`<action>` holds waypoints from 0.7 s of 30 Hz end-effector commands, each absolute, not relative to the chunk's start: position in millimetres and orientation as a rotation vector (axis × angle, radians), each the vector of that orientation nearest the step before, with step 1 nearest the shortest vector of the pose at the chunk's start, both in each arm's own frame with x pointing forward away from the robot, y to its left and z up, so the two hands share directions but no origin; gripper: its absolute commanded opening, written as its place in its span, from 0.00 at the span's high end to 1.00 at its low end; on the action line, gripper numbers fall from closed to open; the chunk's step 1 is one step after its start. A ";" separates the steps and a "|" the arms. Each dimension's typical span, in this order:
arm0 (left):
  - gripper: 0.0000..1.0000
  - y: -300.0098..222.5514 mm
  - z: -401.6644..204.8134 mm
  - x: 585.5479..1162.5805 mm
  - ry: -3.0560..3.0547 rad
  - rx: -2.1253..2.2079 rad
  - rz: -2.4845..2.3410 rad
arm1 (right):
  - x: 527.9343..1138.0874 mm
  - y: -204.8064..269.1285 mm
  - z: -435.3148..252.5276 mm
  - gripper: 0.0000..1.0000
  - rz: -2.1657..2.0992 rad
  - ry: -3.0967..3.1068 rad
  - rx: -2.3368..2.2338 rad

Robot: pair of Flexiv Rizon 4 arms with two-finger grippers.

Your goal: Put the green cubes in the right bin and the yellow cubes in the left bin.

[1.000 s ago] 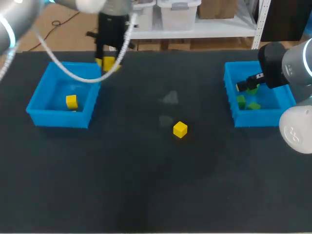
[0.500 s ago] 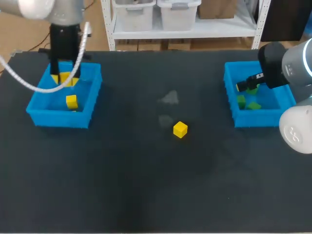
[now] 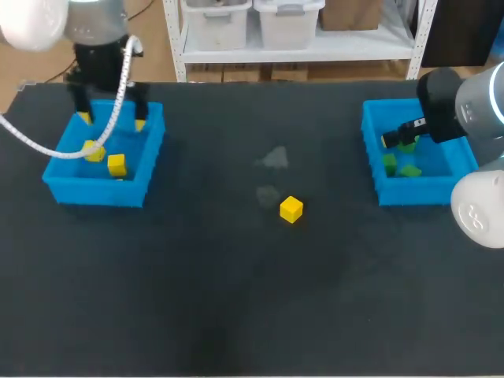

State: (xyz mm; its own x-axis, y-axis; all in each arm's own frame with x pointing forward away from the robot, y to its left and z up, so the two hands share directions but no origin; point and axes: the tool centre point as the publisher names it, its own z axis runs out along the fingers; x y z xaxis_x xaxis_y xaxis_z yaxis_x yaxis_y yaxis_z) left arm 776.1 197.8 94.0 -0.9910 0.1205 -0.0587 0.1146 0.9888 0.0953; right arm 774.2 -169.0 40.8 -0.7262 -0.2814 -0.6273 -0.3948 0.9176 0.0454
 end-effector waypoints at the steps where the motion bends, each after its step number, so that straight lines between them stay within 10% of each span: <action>1: 0.00 155.2 108.7 770.8 2.867 0.338 0.089 | 773.8 -169.2 41.6 0.00 0.232 2.430 -0.481; 21: 0.00 -36.7 110.8 707.9 2.820 1.233 -0.180 | 773.8 -169.2 41.6 0.00 0.232 2.430 -0.481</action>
